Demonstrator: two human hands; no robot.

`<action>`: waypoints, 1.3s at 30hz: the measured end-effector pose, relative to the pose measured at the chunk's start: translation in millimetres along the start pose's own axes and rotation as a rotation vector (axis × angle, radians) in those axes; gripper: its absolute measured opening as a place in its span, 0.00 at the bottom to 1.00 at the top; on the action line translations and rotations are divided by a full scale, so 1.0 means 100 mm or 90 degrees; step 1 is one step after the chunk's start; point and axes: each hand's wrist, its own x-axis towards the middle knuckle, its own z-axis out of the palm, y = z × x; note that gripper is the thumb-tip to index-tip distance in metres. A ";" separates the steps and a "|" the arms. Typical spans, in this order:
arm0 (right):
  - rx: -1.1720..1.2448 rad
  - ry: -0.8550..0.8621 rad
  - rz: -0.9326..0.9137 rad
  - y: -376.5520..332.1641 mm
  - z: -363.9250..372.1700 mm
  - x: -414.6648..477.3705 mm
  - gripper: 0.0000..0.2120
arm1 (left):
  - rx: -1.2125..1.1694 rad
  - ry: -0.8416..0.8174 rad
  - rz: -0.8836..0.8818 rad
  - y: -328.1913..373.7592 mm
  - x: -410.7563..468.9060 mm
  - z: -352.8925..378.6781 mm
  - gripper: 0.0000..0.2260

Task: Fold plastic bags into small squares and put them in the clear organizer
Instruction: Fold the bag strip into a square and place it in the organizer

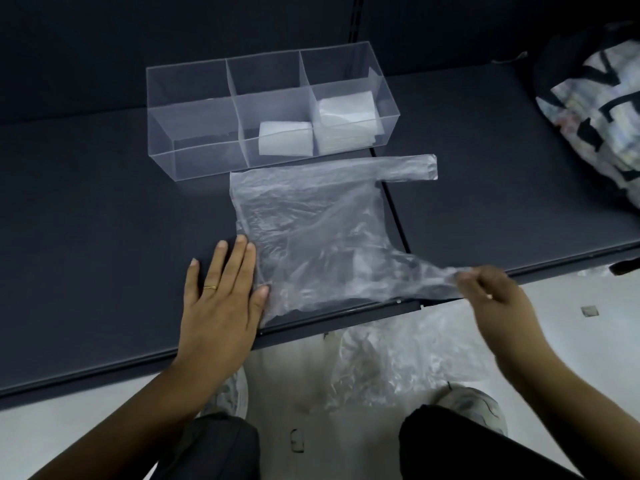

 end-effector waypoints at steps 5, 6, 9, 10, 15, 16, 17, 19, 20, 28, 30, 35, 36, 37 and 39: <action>-0.193 0.060 -0.075 0.11 -0.23 0.33 0.16 | 0.028 0.013 0.009 0.00 0.00 0.02 0.27; -0.233 0.061 -0.089 0.13 -0.24 0.37 0.17 | 0.031 0.012 0.006 0.01 0.00 0.02 0.27; -0.310 0.086 -0.095 0.16 -0.20 0.39 0.14 | 0.033 0.002 -0.001 0.01 0.01 0.01 0.28; -0.336 0.103 -0.098 0.18 -0.18 0.38 0.12 | 0.032 -0.003 -0.001 0.01 0.01 0.00 0.29; -0.457 0.138 -0.096 0.13 -0.19 0.42 0.10 | 0.019 -0.029 0.029 0.04 -0.09 -0.05 0.35; -0.454 0.140 -0.092 0.05 -0.20 0.44 0.09 | -0.018 -0.020 0.024 0.04 -0.11 -0.08 0.36; -0.438 0.149 -0.104 -0.06 -0.18 0.46 0.10 | -0.071 -0.002 0.015 0.04 -0.10 -0.12 0.35; -0.381 0.157 -0.209 -0.36 -0.02 0.49 0.12 | -0.165 0.068 0.016 0.07 0.03 -0.23 0.29; -0.348 0.124 -0.293 -0.53 0.13 0.47 0.12 | -0.182 0.104 0.035 0.10 0.13 -0.28 0.25; -0.429 -0.290 -0.579 -1.04 1.42 0.46 0.28 | -0.025 -0.008 0.035 0.05 0.84 -0.15 0.28; -0.507 -0.229 -0.512 -0.88 1.34 0.73 0.32 | 0.014 -0.040 0.012 -0.09 0.86 -0.08 0.34; -0.530 -0.069 -0.344 -0.46 0.71 1.35 0.35 | 0.062 -0.034 -0.002 -0.28 0.86 -0.04 0.38; -0.531 -0.045 -0.305 -0.39 0.58 1.45 0.35 | 0.070 -0.041 -0.006 -0.30 0.86 -0.04 0.38; -0.534 -0.031 -0.269 -0.33 0.47 1.54 0.35 | 0.074 -0.050 -0.008 -0.31 0.87 -0.04 0.38; -0.535 -0.018 -0.215 -0.25 0.31 1.65 0.35 | 0.072 -0.067 -0.023 -0.33 0.88 -0.07 0.38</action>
